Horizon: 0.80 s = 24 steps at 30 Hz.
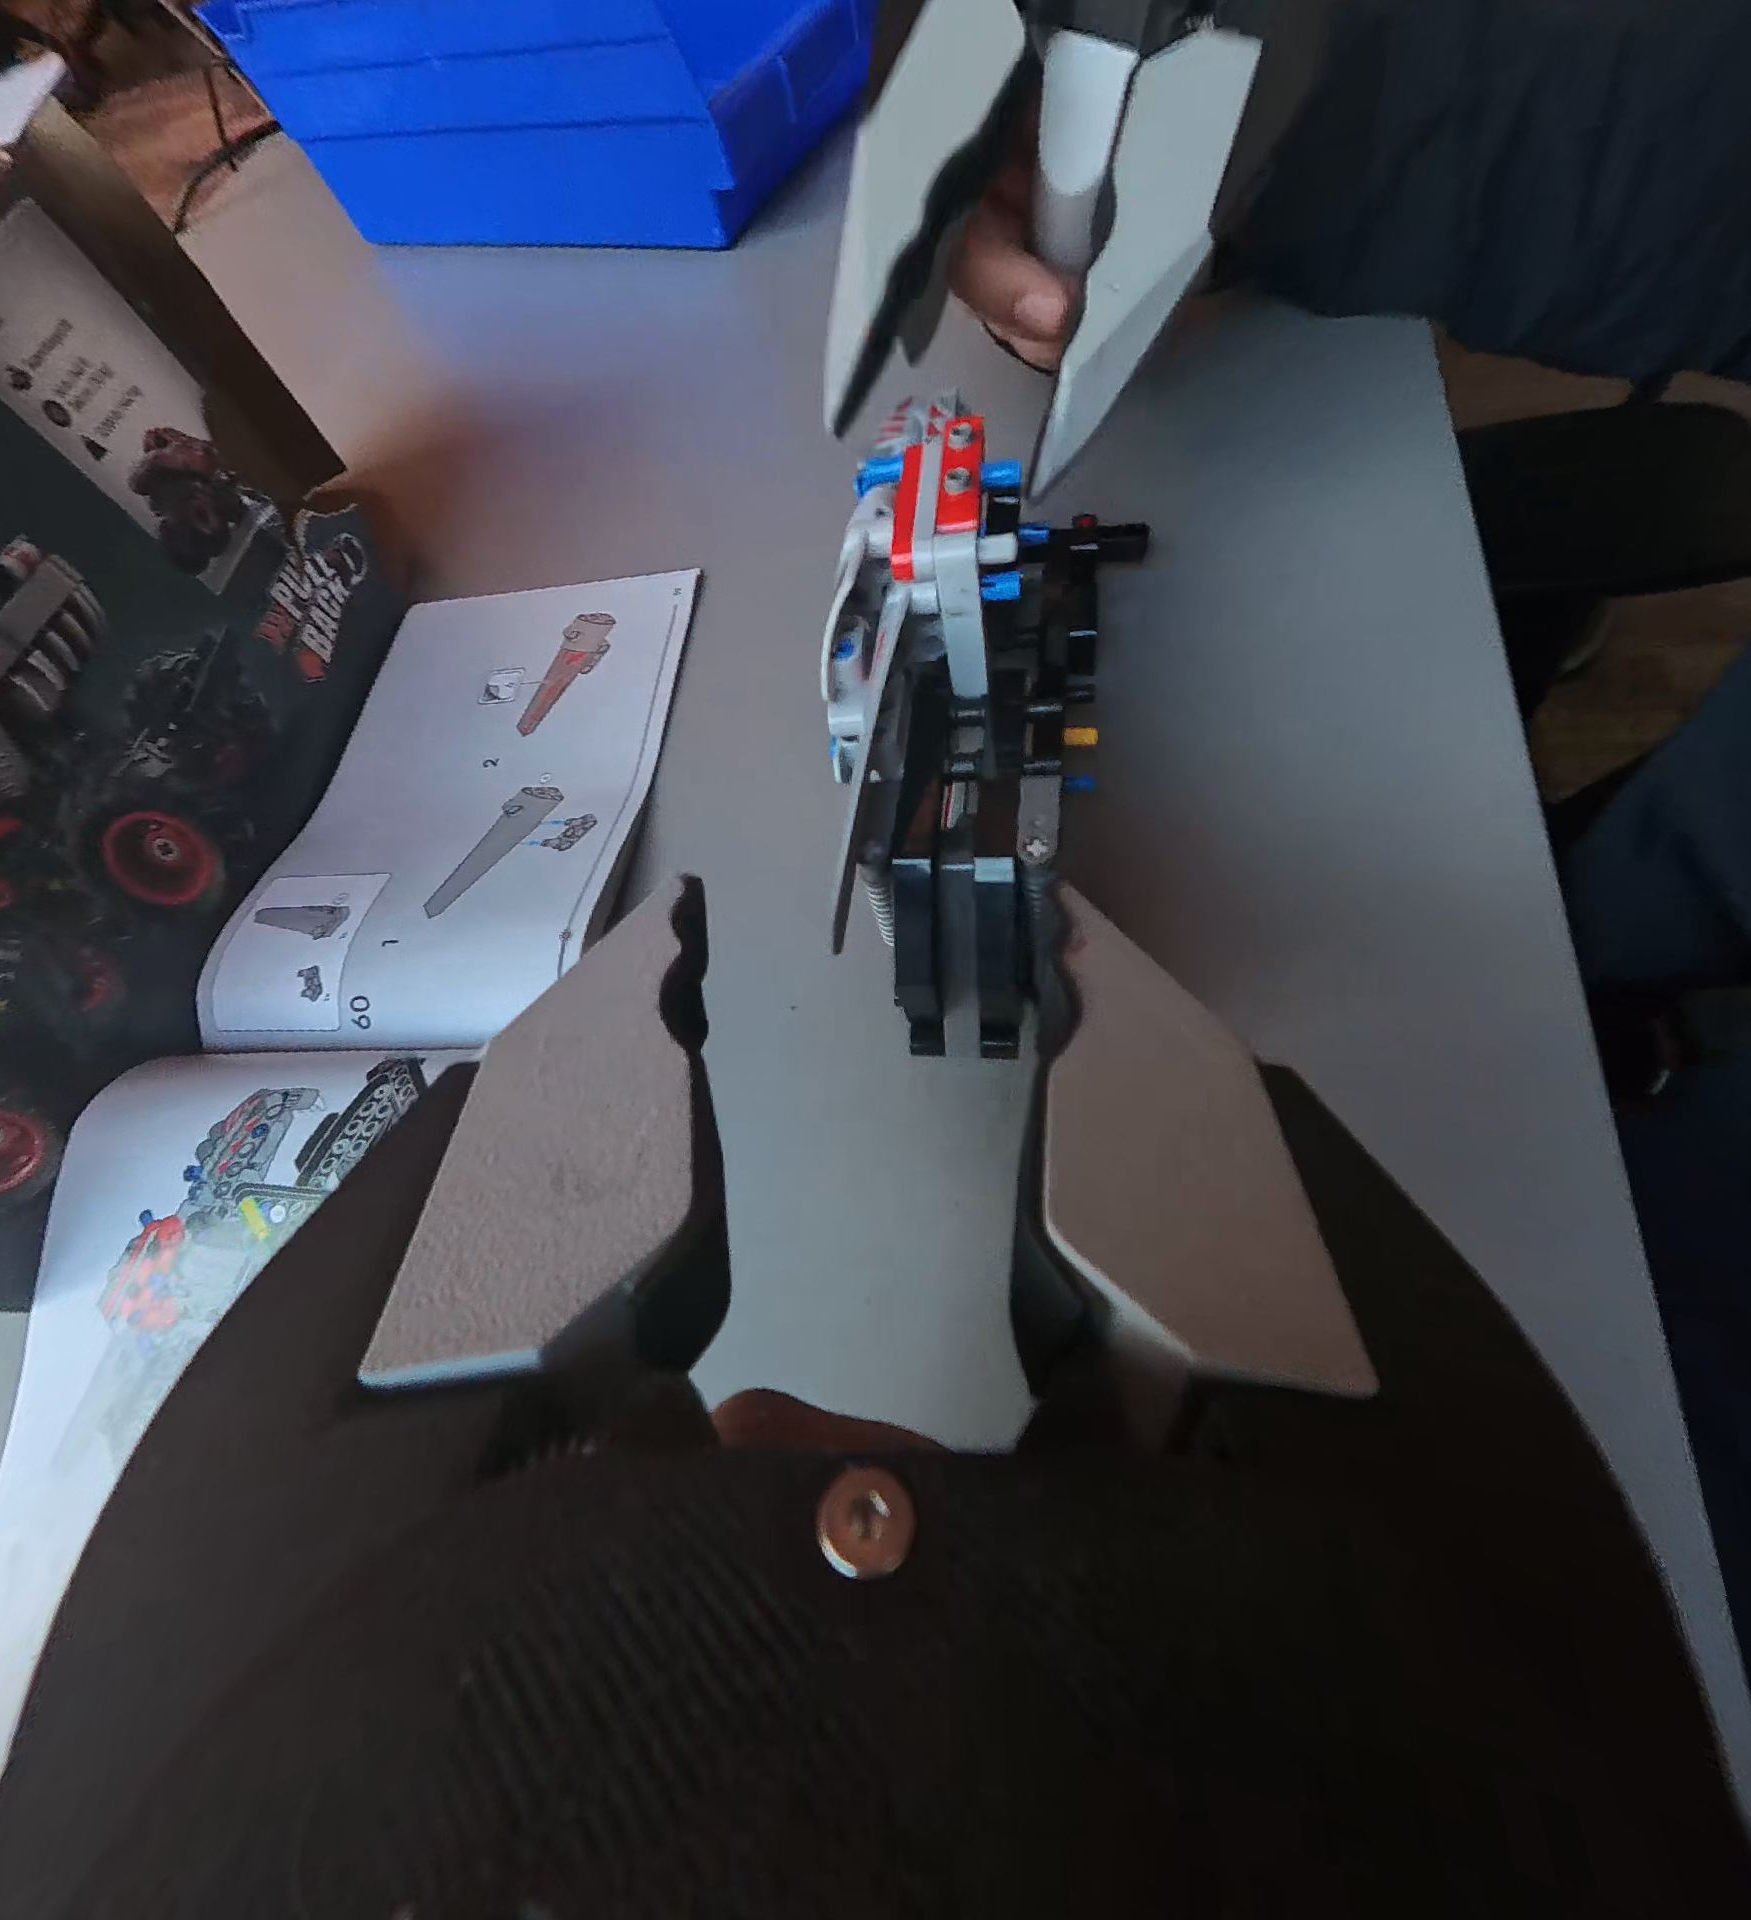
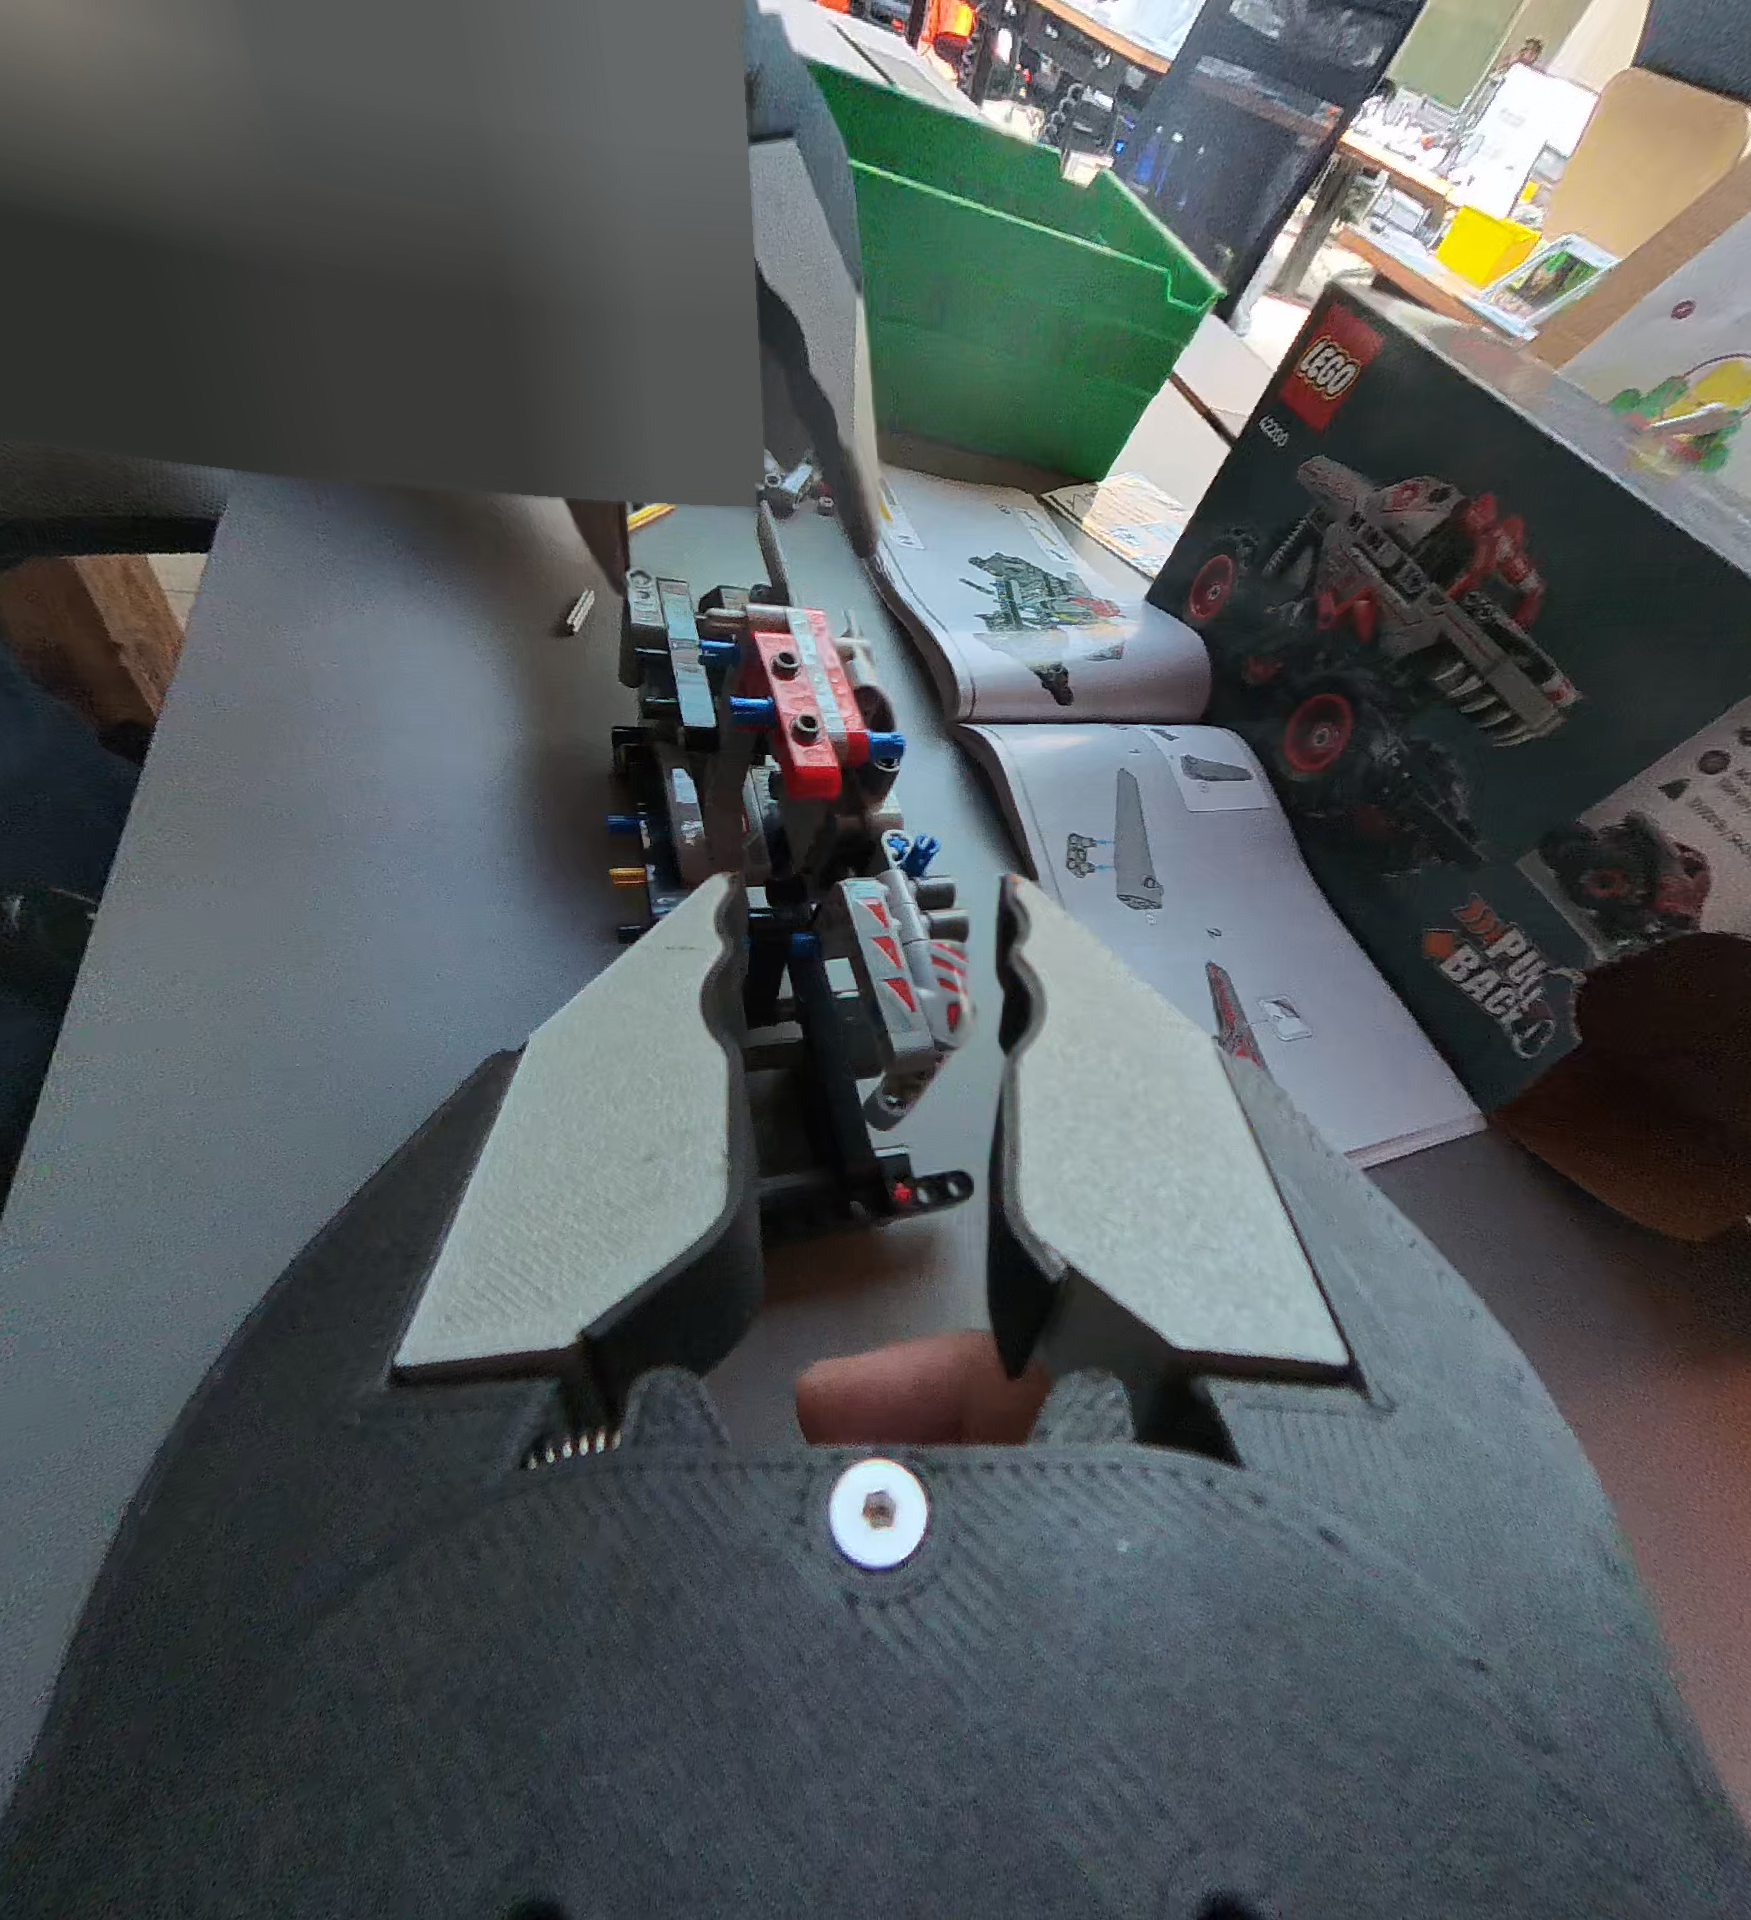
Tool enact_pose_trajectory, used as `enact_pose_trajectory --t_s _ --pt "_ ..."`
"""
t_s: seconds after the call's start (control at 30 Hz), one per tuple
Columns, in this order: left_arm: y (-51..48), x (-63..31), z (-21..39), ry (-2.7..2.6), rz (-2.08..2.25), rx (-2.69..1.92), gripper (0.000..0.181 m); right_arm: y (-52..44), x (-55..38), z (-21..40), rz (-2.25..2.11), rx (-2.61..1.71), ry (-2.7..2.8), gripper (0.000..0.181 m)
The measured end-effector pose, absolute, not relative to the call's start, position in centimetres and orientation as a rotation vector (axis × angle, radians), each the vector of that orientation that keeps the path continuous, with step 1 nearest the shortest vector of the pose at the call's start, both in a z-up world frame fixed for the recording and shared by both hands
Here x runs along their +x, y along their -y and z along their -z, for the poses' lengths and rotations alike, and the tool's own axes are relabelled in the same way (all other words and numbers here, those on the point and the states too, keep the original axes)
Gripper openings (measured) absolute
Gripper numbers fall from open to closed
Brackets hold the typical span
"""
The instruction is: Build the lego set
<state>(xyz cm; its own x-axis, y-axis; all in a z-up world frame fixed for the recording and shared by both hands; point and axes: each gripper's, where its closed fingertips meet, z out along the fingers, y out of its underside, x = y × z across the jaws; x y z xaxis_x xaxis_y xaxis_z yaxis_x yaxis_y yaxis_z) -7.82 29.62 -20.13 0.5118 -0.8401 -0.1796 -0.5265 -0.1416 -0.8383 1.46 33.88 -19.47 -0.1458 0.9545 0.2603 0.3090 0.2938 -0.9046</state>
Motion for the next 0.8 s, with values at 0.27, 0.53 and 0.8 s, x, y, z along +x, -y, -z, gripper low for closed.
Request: enact_pose_trajectory --t_s 0.27,0.53,0.8 --pt "-29.4 -7.0 21.3 -1.18 0.445 -1.823 0.06 -33.9 1.8 20.3 -0.991 -1.196 1.77 0.054" --pt "-29.4 -6.2 21.5 -1.178 0.45 -1.804 0.052 -33.6 1.5 21.3 -0.975 -1.155 1.838 0.05" --pt "-29.3 -5.8 21.6 -1.168 0.482 -1.798 0.046 -33.6 1.3 21.4 -1.003 -1.163 1.845 0.049"
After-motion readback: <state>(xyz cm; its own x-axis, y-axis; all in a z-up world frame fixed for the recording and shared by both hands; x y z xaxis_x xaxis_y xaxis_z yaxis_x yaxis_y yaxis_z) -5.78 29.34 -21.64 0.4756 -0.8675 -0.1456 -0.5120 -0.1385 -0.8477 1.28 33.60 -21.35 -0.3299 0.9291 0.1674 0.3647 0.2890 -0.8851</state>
